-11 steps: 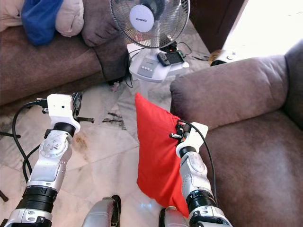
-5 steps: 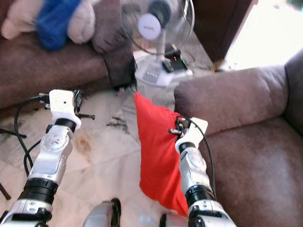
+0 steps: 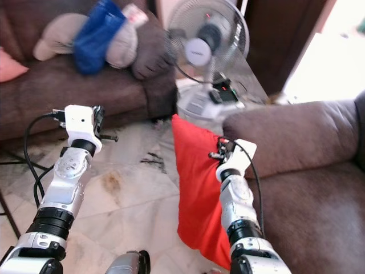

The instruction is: Move the pillow to the sofa from floor

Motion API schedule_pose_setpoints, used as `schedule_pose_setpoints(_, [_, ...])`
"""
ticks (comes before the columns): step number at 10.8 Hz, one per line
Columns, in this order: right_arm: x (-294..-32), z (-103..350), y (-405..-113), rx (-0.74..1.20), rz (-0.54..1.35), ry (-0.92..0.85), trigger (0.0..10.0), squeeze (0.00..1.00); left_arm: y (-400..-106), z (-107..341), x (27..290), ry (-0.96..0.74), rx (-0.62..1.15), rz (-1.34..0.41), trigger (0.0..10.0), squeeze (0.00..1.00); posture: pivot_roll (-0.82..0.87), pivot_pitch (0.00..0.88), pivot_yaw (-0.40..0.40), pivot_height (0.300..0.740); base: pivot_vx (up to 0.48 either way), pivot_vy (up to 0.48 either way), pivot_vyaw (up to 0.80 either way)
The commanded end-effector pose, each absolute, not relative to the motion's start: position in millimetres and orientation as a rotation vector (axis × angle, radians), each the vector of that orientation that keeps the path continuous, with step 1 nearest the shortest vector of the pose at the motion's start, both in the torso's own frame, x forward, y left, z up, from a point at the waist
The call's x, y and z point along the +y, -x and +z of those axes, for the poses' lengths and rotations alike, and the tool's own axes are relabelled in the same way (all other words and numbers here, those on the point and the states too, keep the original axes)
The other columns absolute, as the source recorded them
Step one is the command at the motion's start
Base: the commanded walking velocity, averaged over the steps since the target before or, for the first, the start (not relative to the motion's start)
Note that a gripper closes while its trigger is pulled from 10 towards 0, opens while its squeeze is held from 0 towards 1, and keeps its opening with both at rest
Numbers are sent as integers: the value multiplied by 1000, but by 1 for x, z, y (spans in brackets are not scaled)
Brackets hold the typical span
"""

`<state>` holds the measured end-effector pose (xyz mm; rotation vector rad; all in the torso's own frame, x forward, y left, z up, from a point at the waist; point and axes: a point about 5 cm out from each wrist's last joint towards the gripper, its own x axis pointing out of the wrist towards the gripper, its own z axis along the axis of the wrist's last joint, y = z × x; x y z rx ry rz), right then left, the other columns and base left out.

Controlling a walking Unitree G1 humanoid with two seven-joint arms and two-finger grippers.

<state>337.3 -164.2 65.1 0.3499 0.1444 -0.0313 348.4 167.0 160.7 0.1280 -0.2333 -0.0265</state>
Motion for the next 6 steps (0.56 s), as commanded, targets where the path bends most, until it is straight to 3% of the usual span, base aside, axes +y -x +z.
schedule_pose_setpoints(1, [-168,105,-354,-46,-8,-325,10000,0,-350,163,170,-127,-243,-17,10000,0,102,0,-17,740,0,0,0])
schedule_pose_setpoints(4, [-171,116,-358,-77,62,-336,10000,0,-346,169,182,-44,-262,35,10000,0,108,0,-34,740,0,0,0])
schedule_pose_setpoints(6, [-170,132,-361,-123,194,-348,10000,0,-339,190,183,10,-312,-26,10000,0,116,0,-41,740,0,0,0])
